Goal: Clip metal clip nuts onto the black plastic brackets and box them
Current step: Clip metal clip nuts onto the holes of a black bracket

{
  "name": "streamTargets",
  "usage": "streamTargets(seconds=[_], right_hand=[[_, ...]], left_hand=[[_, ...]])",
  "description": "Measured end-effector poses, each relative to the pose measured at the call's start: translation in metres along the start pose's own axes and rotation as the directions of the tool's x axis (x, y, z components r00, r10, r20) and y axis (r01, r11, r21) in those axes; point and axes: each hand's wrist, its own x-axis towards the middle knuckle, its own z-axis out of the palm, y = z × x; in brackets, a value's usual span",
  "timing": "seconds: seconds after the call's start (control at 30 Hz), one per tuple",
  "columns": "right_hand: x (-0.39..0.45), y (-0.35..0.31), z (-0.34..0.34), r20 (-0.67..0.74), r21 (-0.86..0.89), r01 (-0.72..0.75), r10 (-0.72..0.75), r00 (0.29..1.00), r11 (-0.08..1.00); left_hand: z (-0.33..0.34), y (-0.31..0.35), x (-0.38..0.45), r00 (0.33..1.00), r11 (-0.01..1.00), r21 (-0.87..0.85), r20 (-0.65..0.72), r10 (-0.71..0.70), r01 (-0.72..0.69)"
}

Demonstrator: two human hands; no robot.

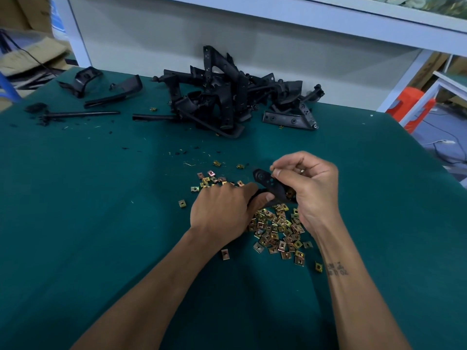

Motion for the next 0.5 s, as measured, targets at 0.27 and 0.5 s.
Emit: streamTargets(seconds=[0.27,0.5], right_hand=[[-0.006,0.006,0.006,-0.015,-0.181,0.202,-0.208,0.978,0.963],[-0.014,0.009,0.018,-0.077,-0.192,0.406,-0.426,0.902,0.894]], left_hand=[[0.000,-0.002,-0.001,1.000,0.998,-0.054,0.010,-0.010,0.010],[-0.002,-0.002,0.000,1.000,0.995,-0.094,0.018,-0.026,0.027]])
